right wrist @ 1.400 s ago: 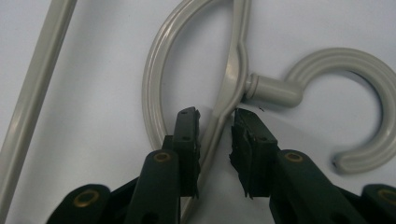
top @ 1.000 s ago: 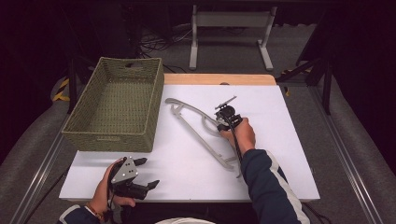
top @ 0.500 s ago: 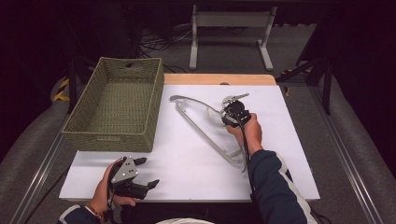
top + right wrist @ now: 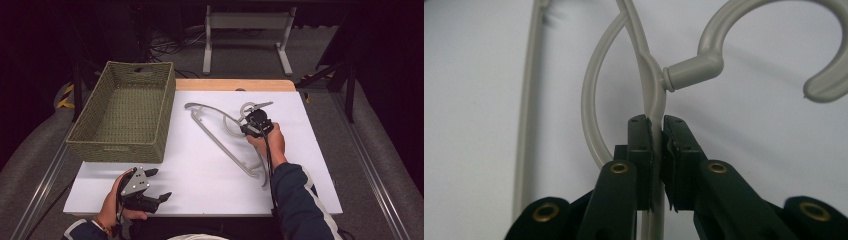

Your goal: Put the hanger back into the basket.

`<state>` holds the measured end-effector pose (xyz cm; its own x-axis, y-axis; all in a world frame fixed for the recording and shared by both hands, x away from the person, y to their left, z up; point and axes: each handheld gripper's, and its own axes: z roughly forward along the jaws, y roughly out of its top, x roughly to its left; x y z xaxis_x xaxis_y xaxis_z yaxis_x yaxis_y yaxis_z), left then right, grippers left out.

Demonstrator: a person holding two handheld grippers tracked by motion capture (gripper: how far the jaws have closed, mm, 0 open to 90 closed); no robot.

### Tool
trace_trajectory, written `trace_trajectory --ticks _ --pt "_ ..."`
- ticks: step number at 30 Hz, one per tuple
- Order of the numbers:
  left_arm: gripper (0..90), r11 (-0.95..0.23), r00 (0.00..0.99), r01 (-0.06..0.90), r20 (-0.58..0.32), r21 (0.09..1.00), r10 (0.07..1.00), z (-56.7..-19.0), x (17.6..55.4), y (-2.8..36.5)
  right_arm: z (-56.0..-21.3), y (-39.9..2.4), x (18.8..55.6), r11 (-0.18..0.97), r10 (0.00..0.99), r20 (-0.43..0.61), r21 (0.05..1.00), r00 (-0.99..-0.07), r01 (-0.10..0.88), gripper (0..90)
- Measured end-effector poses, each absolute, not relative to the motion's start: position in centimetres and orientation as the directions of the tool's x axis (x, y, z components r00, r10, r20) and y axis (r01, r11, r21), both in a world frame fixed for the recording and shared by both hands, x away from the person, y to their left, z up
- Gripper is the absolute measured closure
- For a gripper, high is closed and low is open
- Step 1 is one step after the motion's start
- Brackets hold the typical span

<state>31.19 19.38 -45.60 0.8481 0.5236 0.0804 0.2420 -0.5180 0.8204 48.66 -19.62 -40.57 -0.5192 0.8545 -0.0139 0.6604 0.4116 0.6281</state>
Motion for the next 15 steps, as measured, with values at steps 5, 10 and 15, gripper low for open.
trace_trajectory --ticks 5,10,15 --pt "13.7 -0.522 0.848 0.244 0.082 0.817 0.524 -45.7 31.2 19.4 -41.8 -19.8 49.3 0.423 0.85 0.014 0.576 -0.526 0.699 83.4" --pt "13.7 -0.521 0.848 0.243 0.082 0.818 0.524 -45.7 31.2 19.5 -42.3 -20.0 49.4 0.428 0.849 0.026 0.552 -0.528 0.716 82.9" --pt "13.7 -0.52 0.847 0.246 0.079 0.818 0.525 -45.7 31.2 19.6 -42.3 -20.4 49.4 0.436 0.845 0.034 0.534 -0.534 0.724 77.3"
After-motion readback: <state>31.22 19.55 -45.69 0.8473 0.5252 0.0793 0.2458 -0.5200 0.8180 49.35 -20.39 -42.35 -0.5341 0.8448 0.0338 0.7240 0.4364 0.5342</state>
